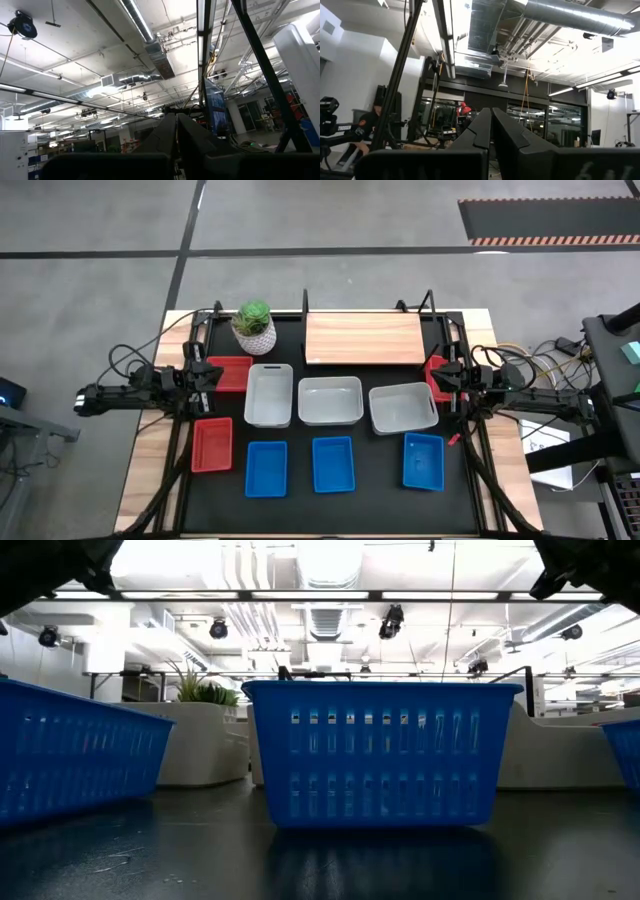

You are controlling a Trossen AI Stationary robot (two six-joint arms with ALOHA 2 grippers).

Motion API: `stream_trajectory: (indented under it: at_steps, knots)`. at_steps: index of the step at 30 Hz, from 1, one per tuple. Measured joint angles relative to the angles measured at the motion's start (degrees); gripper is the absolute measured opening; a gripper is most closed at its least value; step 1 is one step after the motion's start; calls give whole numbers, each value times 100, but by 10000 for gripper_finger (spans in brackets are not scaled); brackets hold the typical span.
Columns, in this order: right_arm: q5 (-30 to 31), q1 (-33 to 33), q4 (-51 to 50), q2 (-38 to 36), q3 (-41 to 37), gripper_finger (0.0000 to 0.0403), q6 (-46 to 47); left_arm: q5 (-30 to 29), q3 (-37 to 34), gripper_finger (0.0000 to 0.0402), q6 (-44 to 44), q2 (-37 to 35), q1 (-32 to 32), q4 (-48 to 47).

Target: Stack baskets on shelf by color

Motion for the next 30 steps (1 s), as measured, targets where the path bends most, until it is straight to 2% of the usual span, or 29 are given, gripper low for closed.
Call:
stream_trajectory:
  at_steps: [15,19,20,22,23,27,30]
  knots:
    - [93,0,-34,37,2,9,85,0,1,1,-2,0,0,-2]
    - [34,0,-178,43,1,9,2288,0,0,1,-2,0,0,-2]
    - [110,0,-181,56,2,9,2601,0,0,1,0,0,0,-2]
    - [287,0,-217,66,1,9,2640,0,0,1,-9,4,0,-1]
    - [287,-4,-308,66,2,9,2560,0,1,1,-124,4,0,-8]
    - [250,0,-968,72,0,9,2096,-13,0,1,-1616,39,-9,-2]
    - [258,0,-1355,76,0,9,1811,18,-5,1,-2265,53,-9,-15]
